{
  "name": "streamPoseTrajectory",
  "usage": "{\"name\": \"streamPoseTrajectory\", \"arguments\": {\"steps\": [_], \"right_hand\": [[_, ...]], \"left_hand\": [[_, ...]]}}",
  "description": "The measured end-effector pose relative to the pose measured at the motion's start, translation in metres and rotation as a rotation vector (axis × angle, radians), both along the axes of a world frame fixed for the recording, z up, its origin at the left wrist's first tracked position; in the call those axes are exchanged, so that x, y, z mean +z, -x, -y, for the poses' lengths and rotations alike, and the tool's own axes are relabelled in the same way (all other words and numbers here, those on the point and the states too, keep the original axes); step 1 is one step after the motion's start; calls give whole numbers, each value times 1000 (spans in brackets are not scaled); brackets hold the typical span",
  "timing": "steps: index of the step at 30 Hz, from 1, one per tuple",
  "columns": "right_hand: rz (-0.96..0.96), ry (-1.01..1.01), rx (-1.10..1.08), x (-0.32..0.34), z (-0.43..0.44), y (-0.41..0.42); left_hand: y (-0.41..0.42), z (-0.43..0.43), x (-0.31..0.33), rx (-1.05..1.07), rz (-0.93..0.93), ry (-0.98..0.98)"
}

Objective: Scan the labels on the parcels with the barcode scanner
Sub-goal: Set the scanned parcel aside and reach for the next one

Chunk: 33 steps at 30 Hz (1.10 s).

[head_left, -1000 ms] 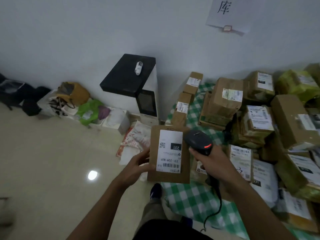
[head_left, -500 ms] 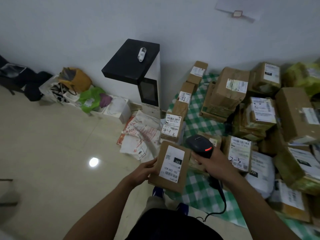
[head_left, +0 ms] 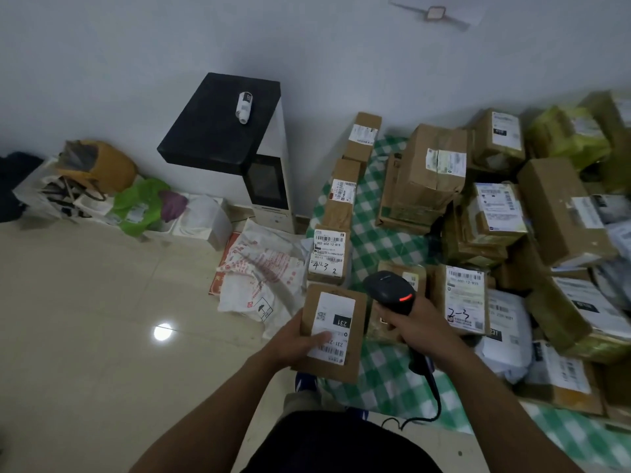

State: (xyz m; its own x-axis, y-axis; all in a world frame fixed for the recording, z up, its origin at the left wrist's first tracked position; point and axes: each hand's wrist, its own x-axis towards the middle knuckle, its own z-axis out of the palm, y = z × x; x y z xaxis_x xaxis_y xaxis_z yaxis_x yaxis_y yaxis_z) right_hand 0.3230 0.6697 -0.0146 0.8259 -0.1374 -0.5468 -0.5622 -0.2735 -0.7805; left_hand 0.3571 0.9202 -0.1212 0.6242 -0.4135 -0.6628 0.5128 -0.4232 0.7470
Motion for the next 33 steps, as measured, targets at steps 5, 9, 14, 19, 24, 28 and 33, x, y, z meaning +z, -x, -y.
{"name": "streamPoseTrajectory", "arguments": {"steps": [5, 9, 14, 19, 24, 28, 33], "right_hand": [[-10, 14, -92, -3, 4, -5], [-5, 52, -192, -5, 18, -4], [-8, 103, -252, -9, 43, 3], [-13, 158, -242, -12, 68, 5], [-9, 137, -212, -13, 90, 9], [-37, 124, -231, -21, 105, 11], [-54, 106, -233, -26, 113, 13]], "left_hand": [[-9, 6, 10, 196, 351, -253], [-27, 28, 29, 116, 809, -292], [-47, 103, 68, -82, 670, -153], [-72, 165, 70, -361, 621, -279], [-86, 189, 35, -321, 352, -390], [-90, 193, 30, -329, 225, -369], [-96, 190, 35, -286, 258, -367]]}}
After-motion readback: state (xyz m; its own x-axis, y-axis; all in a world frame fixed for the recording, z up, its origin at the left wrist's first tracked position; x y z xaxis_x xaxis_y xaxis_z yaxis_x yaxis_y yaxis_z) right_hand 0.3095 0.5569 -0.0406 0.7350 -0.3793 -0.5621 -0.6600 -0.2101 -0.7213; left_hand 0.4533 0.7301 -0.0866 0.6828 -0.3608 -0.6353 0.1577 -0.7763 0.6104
